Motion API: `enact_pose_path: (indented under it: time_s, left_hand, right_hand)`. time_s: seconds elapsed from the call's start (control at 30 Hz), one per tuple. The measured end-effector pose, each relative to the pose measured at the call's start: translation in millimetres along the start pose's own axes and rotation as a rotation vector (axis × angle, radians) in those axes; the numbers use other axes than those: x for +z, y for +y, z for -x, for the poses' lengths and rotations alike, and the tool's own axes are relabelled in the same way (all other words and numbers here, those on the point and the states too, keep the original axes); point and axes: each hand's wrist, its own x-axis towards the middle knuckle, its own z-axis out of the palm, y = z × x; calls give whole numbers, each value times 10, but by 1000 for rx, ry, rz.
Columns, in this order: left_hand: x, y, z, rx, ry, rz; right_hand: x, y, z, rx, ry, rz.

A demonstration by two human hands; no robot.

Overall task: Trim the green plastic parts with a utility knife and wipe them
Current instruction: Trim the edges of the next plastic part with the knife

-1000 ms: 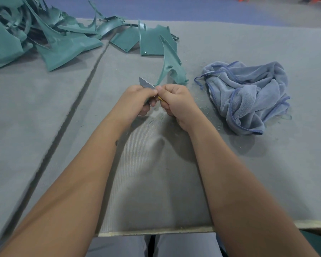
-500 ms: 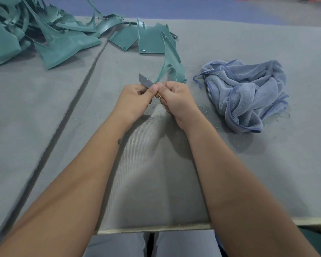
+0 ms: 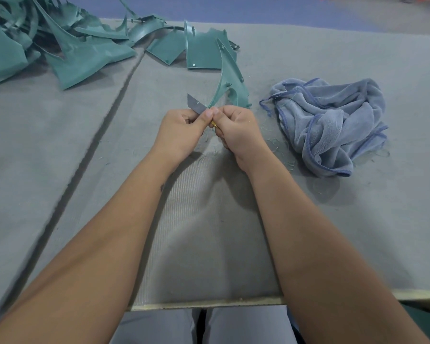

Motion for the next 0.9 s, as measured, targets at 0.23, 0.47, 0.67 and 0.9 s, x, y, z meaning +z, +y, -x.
enact_pose_path:
  time_s: [0.23, 0.47, 0.67, 0.9]
  left_hand:
    - [29, 27, 26, 27, 49, -27]
    - [-124, 4, 77, 93, 57, -169]
    - [-272, -56, 42, 404, 145, -694]
    - [-152, 2, 78, 277, -80, -398]
  right_hand:
    - [-26, -7, -12, 11, 60, -90]
    - [-84, -30, -27, 103, 149, -358]
    - [-127, -36, 1, 99, 10, -322]
    - [-96, -37, 6, 88, -36, -270]
